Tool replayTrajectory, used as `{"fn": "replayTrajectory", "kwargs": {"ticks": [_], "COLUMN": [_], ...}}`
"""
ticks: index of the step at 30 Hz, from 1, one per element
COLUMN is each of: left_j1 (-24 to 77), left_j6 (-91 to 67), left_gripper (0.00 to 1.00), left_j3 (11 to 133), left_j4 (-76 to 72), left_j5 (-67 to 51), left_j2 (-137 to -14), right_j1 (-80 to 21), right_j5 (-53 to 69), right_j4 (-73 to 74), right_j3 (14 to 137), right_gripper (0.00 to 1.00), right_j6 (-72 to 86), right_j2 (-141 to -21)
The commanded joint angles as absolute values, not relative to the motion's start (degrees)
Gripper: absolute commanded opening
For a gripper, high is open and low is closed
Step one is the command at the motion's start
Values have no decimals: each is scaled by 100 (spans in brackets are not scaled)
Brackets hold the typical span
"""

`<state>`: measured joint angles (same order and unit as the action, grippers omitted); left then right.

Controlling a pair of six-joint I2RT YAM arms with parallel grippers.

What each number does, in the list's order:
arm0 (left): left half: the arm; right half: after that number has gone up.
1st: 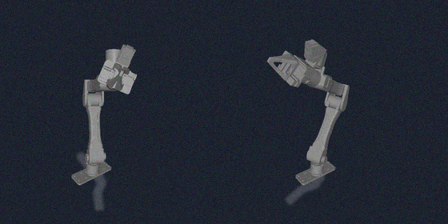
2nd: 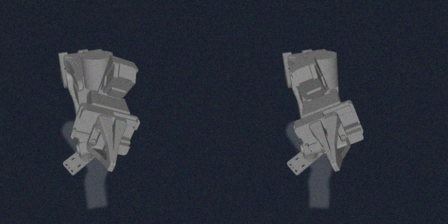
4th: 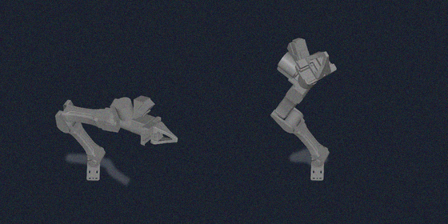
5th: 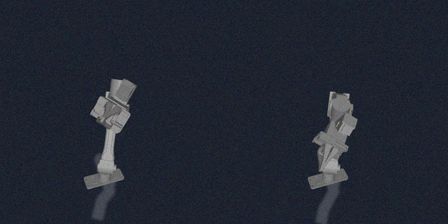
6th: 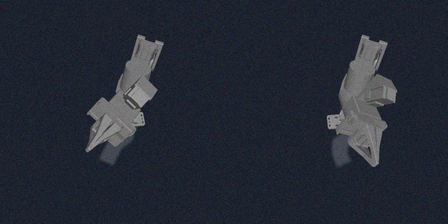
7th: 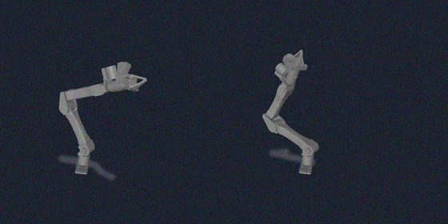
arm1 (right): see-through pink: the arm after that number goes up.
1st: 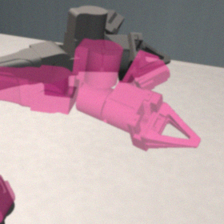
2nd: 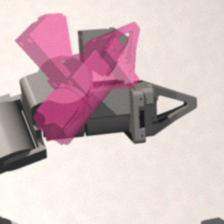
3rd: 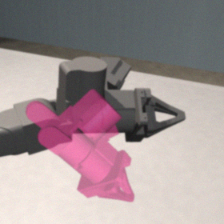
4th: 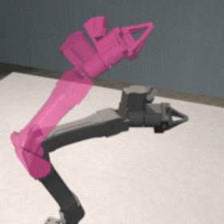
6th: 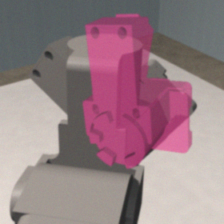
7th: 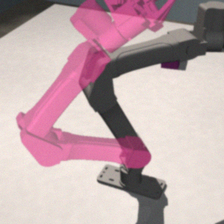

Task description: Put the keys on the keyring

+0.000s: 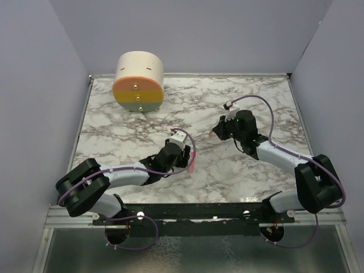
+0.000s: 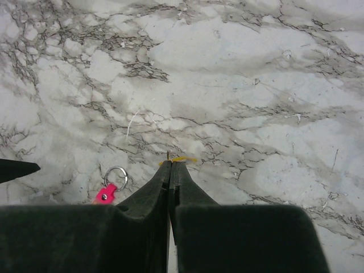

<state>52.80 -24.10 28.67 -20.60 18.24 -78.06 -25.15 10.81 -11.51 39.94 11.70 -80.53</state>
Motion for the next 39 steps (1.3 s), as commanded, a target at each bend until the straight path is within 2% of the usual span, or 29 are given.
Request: {"fn": "replayTrajectory", "kwargs": {"ticks": [1,22,39], "left_j1": [5406,5619,5748], "left_j6": [-2482,-2397,-2276], "left_gripper": [60,59,51], "left_j3": [3233,3916,4200], "left_j4": [-2252,-2245,-2232], "left_j5": [1641,1818,2232], "left_j2": [-8246,-9369,-10016], "right_j1": [-2556,-2557,-2558], "right_j5": [1020,1011,976], "right_j4": [-1041,-943,-949], "right_j3": [3898,3857,3850], "right_gripper": [1,1,1], "right_j6": [1148,1167,1162], "right_j2": [-7830,-7744,-7726]}}
